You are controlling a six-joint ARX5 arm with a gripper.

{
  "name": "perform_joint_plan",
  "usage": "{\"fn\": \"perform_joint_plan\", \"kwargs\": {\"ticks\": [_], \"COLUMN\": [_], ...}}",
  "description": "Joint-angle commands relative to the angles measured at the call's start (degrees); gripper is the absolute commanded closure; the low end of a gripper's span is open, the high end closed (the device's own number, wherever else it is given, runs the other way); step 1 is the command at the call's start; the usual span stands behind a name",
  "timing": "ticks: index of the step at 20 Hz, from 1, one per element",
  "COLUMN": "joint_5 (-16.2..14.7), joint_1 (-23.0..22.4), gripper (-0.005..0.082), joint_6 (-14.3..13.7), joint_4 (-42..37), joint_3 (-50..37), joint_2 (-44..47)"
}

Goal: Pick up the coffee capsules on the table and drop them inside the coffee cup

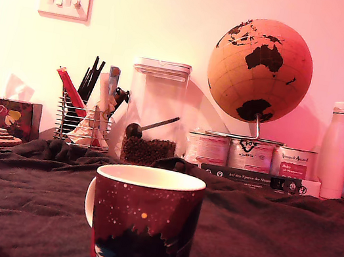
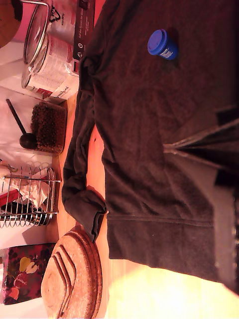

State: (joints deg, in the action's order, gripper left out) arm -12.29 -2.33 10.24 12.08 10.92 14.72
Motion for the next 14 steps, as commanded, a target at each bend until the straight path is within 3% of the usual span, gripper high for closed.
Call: {"fn": "perform_joint_plan", "kwargs": {"ticks": [1,9,11,14], "joint_5": [0.7,0.2,-0.8,-3.8], "joint_1": [0.1,0.1,0.1,0.1], "gripper": [0.0788,0.0788,0.0788,0.0788], "joint_6": [-7.0,-5.8,-2.0,-1.0], "joint_4": [2.4,1.9,0.0,-3.5], "joint_3": [-1.3,-1.3,-1.3,-1.3], "joint_2": [-3.1,-3.1,-3.1,-3.1]}}
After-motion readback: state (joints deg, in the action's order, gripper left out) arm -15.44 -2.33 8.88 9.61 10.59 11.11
